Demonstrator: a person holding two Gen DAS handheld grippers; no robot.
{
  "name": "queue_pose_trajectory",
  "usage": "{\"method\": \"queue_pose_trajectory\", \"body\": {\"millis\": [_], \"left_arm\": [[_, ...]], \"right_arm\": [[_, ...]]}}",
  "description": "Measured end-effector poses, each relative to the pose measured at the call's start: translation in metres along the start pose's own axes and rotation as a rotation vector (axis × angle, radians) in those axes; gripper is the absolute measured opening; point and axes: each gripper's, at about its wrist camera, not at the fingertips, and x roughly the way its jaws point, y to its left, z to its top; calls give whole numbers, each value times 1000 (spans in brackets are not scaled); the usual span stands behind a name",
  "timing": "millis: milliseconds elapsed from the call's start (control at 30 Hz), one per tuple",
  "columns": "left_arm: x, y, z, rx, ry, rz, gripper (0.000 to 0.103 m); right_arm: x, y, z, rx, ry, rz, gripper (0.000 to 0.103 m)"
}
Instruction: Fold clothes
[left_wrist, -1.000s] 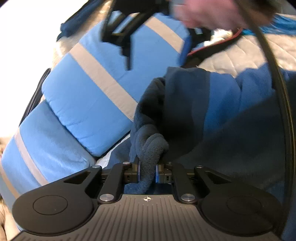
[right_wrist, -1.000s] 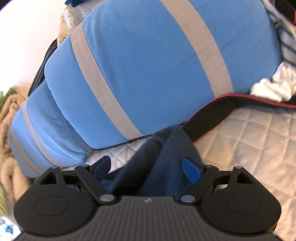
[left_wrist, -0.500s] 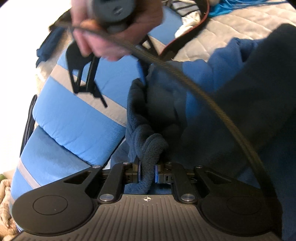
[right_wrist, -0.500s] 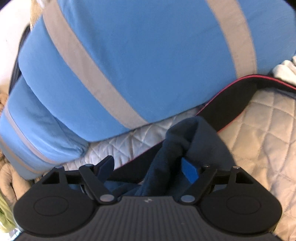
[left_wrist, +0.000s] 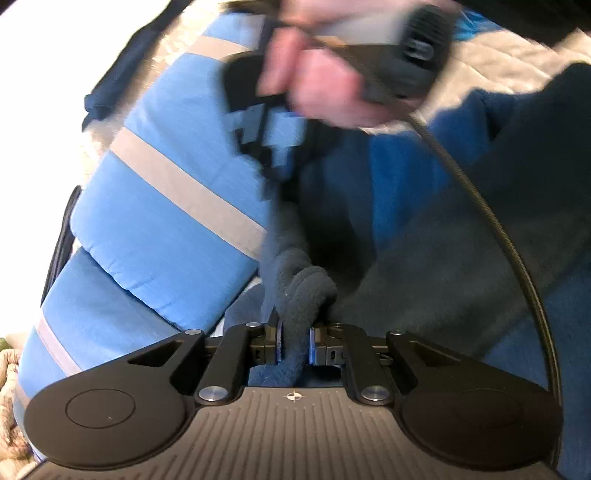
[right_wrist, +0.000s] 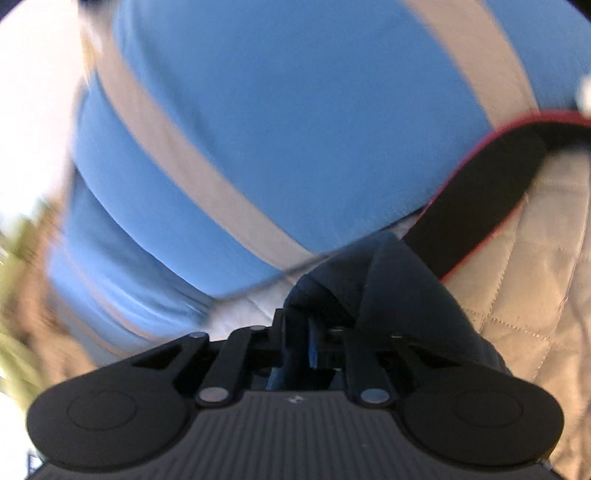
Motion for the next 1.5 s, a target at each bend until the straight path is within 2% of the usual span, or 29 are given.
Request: {"method": "queue_pose_trajectory", "body": {"millis": [133, 167, 233, 267, 300, 367, 400, 567, 667, 767, 867, 900, 1000, 1100, 1167, 1233, 1300, 1333, 1367, 1467, 1500], "left_arm": [[10, -3, 5, -44, -9, -2, 11], [12, -3, 6, -50, -10, 0, 12], [16, -2, 5, -61, -13, 6, 12], [17, -2, 5, -66, -16, 7, 12], [16, -3, 5, -71, -20, 9, 12], [16, -4, 7, -73, -24, 17, 12], [16, -5, 8, -71, -25, 21, 12], [10, -15, 8, -53, -34, 51, 12], [10, -16, 9, -50, -37, 49, 12], [8, -16, 8, -45, -38, 43, 12], [6, -16, 7, -40, -45, 35, 12], [6, -16, 7, -37, -49, 34, 12], [4, -18, 5, -40, -48, 35, 12], [0, -13, 6, -51, -43, 40, 19], [-11, -4, 4, -86, -56, 24, 33], [-26, 21, 4, -186, -85, -50, 36], [-40, 58, 2, -322, -127, -95, 40], [-44, 79, 0, -396, -138, -94, 43], [-43, 103, -4, -478, -131, -66, 51], [-24, 179, -37, -765, -66, -17, 71], [-11, 202, -56, -868, -29, -15, 72]], "right_arm": [[-9, -59, -3, 201, -41, 55, 7], [-10, -61, -4, 210, -40, 62, 5], [-11, -64, -6, 226, -37, 72, 10], [-14, -57, -5, 214, -25, 65, 23], [-16, -49, -4, 191, -7, 63, 46], [-22, -25, -6, 103, 34, 31, 64], [-23, -14, -7, 59, 54, 13, 70], [-18, 36, -16, -105, 164, -151, 71], [-6, 56, -20, -138, 207, -223, 70], [13, 68, -18, -138, 257, -250, 64], [32, 66, -19, -96, 288, -265, 44], [37, 64, -20, -83, 287, -258, 32], [45, 59, -22, -67, 267, -216, 11], [41, 51, -30, -95, 214, -147, 9], [32, 37, -32, -81, 184, -19, 9], [24, 17, -30, -23, 147, 85, 8], [19, -5, -32, 43, 128, 134, 8], [19, -6, -33, 45, 126, 137, 8], [19, -8, -34, 47, 124, 140, 8], [18, -11, -37, 53, 118, 149, 8], [18, -12, -38, 55, 116, 152, 8]]}}
